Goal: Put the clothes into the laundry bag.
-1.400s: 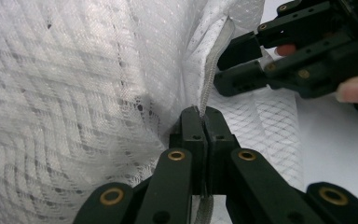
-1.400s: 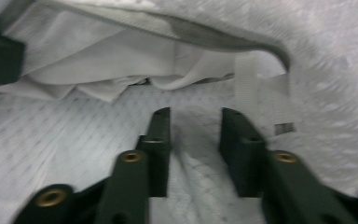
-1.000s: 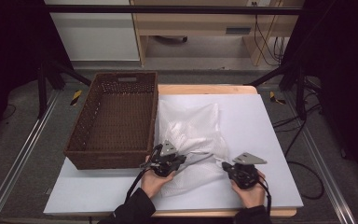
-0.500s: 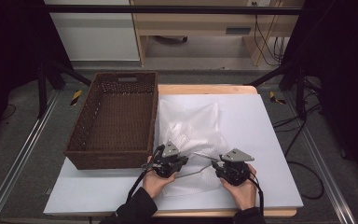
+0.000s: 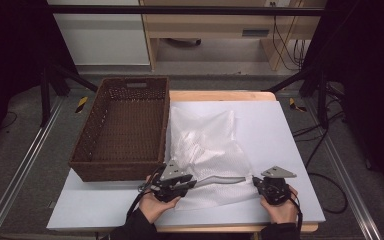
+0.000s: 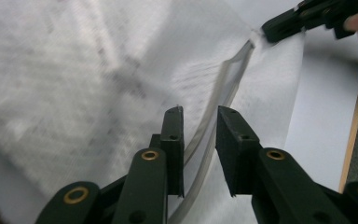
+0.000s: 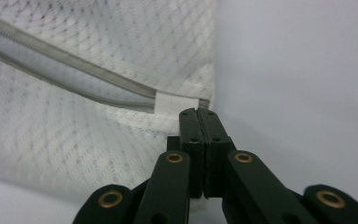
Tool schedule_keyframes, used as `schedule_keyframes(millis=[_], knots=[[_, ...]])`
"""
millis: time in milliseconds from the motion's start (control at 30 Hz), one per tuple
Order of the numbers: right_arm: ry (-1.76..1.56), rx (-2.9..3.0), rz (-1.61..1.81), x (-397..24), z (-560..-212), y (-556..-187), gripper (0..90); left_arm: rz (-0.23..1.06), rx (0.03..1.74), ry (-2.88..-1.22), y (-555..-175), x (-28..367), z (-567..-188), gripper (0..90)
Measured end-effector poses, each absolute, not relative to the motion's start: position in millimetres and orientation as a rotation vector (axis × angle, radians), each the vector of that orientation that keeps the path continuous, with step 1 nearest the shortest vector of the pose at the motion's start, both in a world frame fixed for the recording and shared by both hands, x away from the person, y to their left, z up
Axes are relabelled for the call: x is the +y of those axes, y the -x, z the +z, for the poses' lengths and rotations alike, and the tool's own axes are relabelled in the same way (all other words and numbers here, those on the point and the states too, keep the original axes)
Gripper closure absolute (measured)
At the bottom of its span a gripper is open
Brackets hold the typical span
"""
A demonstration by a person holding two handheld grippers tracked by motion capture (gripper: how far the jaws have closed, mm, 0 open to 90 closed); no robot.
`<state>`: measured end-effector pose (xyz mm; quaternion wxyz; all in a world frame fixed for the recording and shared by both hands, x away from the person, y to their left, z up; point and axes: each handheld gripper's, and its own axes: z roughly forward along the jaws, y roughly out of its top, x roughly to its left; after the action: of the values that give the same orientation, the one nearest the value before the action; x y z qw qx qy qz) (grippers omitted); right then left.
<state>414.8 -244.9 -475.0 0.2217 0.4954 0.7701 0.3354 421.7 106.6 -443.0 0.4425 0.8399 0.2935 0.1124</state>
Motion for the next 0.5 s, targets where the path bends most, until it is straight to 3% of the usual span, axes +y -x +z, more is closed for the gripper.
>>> schedule_keyframes(millis=[300,400,500], knots=[[-1.34,2.061,1.059,-237,-468,-426,58.2,0.303,0.901,-2.09,-415,141,-472,70.0],[-1.384,2.077,1.014,-233,-478,-438,58.1,0.356,0.905,-2.083,-415,143,-481,68.0],[-1.454,2.078,1.034,-234,-486,-445,64.8,0.329,0.928,-2.084,-421,142,-485,66.7]])
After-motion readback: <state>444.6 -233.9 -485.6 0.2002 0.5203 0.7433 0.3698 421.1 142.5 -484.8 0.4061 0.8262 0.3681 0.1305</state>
